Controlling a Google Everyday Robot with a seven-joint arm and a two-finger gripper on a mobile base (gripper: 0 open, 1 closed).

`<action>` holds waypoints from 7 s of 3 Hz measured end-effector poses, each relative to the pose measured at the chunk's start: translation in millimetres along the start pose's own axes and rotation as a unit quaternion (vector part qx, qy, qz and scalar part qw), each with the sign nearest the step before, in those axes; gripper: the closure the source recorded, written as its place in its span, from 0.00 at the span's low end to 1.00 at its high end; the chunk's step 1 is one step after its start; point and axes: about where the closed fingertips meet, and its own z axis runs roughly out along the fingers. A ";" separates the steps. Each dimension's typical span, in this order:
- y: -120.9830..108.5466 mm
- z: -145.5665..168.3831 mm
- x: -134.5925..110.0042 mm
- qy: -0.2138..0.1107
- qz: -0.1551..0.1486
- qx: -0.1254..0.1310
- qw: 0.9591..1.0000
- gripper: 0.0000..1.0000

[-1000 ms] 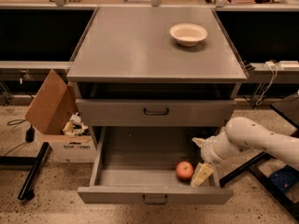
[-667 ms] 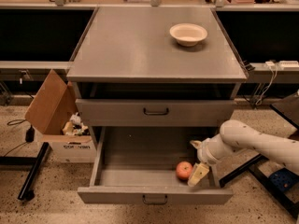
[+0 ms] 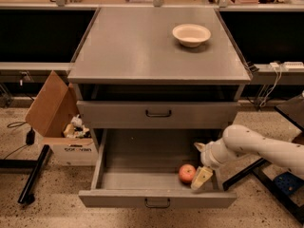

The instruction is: Pick apple from middle drawer and place on counter

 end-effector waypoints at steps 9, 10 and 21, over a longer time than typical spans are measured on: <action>-52.8 79.7 57.4 0.066 -0.040 0.046 0.996 0.42; -48.3 77.1 52.5 0.067 -0.052 0.048 0.995 0.66; -43.8 96.6 18.6 -0.026 -0.047 -0.008 0.999 0.65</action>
Offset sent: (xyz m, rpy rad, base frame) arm 0.0369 -0.0153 -0.0098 -0.1153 -0.1799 -0.0310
